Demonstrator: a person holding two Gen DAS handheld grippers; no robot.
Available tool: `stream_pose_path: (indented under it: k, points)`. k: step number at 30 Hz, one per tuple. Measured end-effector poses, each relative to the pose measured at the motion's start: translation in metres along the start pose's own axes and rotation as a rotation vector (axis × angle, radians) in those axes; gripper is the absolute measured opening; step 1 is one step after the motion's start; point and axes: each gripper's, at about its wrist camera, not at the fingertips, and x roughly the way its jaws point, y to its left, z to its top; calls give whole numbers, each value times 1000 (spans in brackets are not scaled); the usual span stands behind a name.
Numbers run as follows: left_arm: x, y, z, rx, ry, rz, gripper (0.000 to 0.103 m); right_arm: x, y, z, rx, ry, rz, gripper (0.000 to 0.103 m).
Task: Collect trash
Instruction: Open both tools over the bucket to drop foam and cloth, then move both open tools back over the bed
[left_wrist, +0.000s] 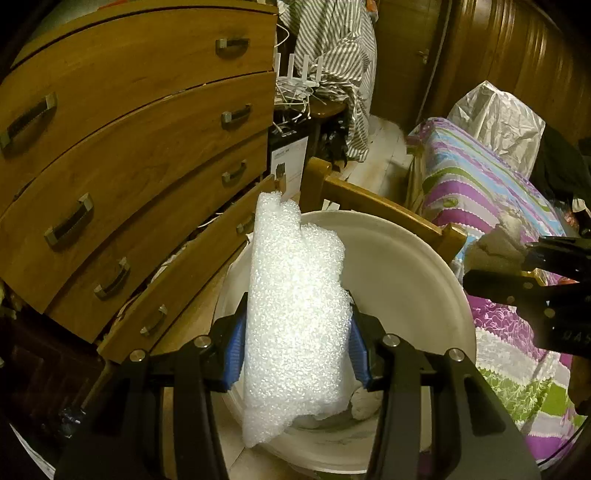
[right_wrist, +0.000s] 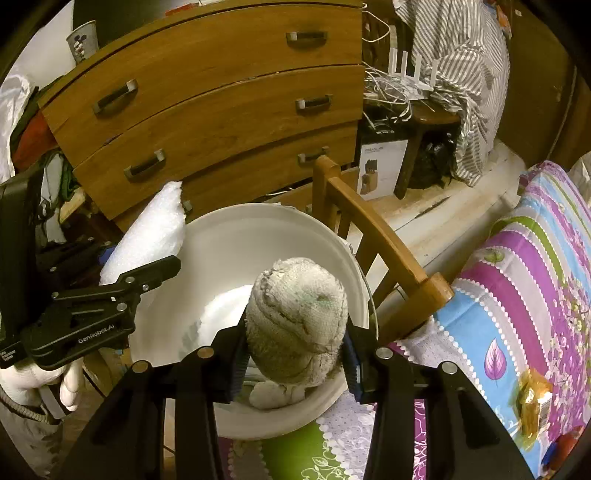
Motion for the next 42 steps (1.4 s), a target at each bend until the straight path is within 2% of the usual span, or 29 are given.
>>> stream_pose_path:
  k: [11, 12, 13, 14, 15, 21, 30, 35, 40, 42]
  points:
    - [1, -1, 1, -1, -4, 4, 45, -3, 0, -3, -6, -6, 9, 44]
    - [2, -1, 1, -2, -6, 14, 47, -4, 0, -3, -7, -10, 8, 47]
    - [2, 0, 1, -4, -6, 21, 50, -5, -1, -3, -4, -17, 4, 56]
    - [3, 1, 1, -7, -7, 27, 59, -7, -3, -3, 6, -32, 6, 62]
    - [2, 2, 0, -11, -10, 32, 62, -10, -5, -3, 17, -42, 17, 67]
    - [2, 5, -2, -25, -11, 45, 62, -19, -15, -7, 48, -64, 35, 67]
    - [-10, -4, -7, -21, -31, 25, 62, -39, -20, -24, 79, -99, 47, 67]
    - [-24, -20, -13, -1, -53, -12, 62, -79, -29, -58, 106, -190, 57, 67]
    - [-33, -72, -27, 88, -64, -100, 62, -123, -65, -137, 188, -264, 32, 67]
    - [-34, -98, -33, 130, -59, -144, 62, -141, -89, -181, 254, -285, -2, 67]
